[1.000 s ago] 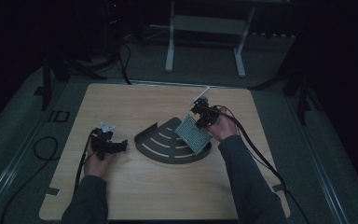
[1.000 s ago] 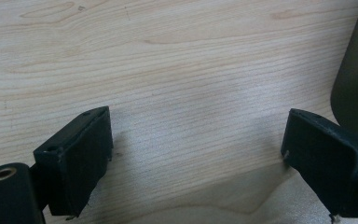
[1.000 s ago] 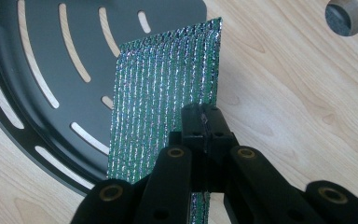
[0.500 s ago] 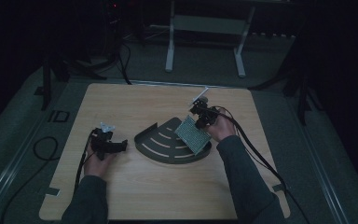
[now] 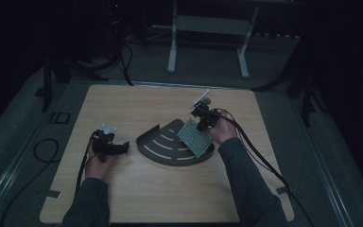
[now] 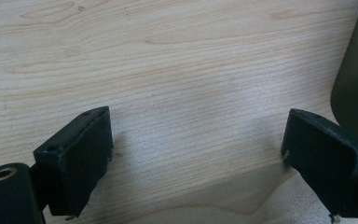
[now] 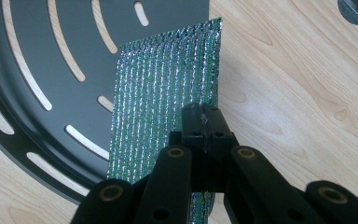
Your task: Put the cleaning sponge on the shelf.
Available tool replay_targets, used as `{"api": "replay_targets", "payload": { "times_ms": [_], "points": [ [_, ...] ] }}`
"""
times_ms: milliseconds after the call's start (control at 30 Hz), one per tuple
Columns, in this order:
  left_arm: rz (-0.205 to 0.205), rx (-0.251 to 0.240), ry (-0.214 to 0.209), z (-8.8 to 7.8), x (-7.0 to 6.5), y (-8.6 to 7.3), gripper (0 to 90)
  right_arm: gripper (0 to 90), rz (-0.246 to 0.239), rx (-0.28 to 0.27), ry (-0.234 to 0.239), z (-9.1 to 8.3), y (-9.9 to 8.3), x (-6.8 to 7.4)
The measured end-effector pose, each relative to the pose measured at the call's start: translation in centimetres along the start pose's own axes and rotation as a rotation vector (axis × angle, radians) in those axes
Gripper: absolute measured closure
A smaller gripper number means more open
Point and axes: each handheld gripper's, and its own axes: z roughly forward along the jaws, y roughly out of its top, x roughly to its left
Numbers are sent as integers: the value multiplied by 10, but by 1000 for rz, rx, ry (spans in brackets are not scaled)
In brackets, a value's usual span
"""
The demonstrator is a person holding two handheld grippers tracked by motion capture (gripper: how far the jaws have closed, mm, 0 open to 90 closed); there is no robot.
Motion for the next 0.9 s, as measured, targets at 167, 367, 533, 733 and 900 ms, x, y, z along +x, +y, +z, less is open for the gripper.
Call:
{"api": "replay_targets", "payload": {
  "times_ms": [167,367,533,733,900],
  "points": [
    [2,1,0,0,0,0,94,898,3,3,-20,1,0,1],
    [2,2,0,0,0,0,94,898,-1,13,-26,4,0,3],
    [5,2,0,0,0,0,94,898,-7,24,-39,7,-1,5],
    [4,3,0,0,0,0,94,898,-7,30,-40,10,0,7],
    [3,3,-1,0,0,0,94,898,-11,32,-40,11,-1,9]
  ]
}}
